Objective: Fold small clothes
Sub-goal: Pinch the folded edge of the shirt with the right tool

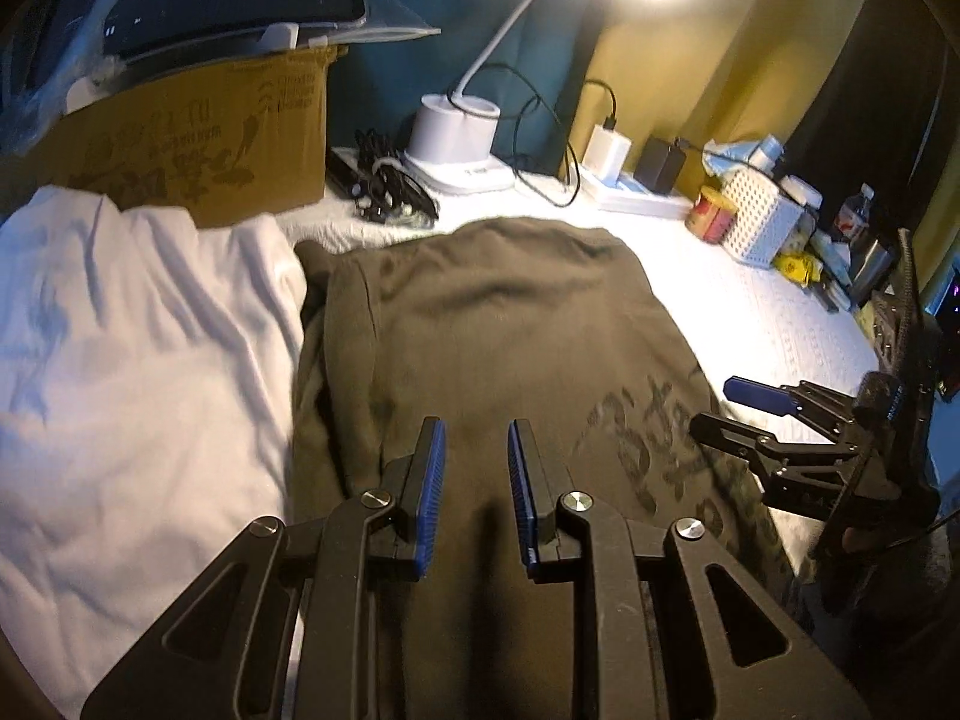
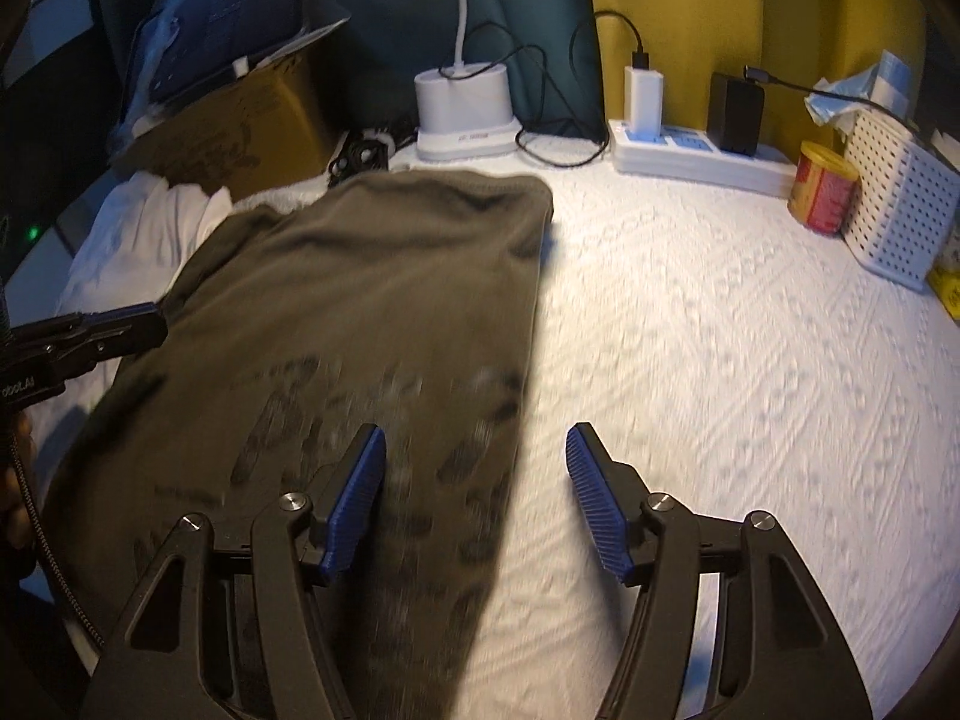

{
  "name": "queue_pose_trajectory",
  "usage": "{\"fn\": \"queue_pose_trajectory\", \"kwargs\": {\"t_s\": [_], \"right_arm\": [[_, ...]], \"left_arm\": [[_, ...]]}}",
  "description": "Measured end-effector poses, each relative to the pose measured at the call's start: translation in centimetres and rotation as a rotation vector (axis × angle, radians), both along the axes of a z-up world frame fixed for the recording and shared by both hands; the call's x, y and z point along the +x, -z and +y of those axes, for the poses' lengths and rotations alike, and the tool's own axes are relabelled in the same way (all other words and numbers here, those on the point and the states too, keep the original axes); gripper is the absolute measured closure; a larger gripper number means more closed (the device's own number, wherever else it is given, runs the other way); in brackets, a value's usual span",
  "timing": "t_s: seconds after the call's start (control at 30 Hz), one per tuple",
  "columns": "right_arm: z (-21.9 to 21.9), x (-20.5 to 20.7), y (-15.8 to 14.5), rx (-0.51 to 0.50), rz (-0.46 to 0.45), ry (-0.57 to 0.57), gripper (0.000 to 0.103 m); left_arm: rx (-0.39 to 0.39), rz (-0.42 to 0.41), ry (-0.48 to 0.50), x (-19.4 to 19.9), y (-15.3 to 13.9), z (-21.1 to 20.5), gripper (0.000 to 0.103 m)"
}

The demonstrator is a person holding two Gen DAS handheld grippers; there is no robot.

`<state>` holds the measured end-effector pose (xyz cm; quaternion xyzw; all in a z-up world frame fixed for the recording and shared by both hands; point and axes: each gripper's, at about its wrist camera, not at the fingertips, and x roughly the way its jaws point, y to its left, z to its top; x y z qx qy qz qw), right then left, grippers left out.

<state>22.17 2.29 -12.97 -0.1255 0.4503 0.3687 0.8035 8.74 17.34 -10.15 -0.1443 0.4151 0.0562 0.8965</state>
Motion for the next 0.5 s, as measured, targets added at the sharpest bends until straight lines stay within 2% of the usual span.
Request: {"fn": "queue_pose_trajectory", "kwargs": {"t_s": [0.17,0.2,0.3,0.5], "right_arm": [[-1.3,-1.9,0.4,-0.024,-0.002,-0.009,0.037],[-1.5,-2.1,0.4,-0.024,-0.001,-0.009,0.037],[-2.1,-2.8,0.3,-0.033,-0.006,-0.006,0.037],[-3.1,-4.2,0.3,-0.045,-0.014,0.003,0.037]], "left_arm": [[0.008,0.052,-0.002,-1.3,1.7,-0.4,0.082],[0.009,0.064,0.000,-1.5,2.0,-0.4,0.076],[0.006,0.054,0.005,-2.5,2.3,-0.4,0.073],[0.060,0.054,0.001,-3.5,2.4,-0.9,0.072]]}}
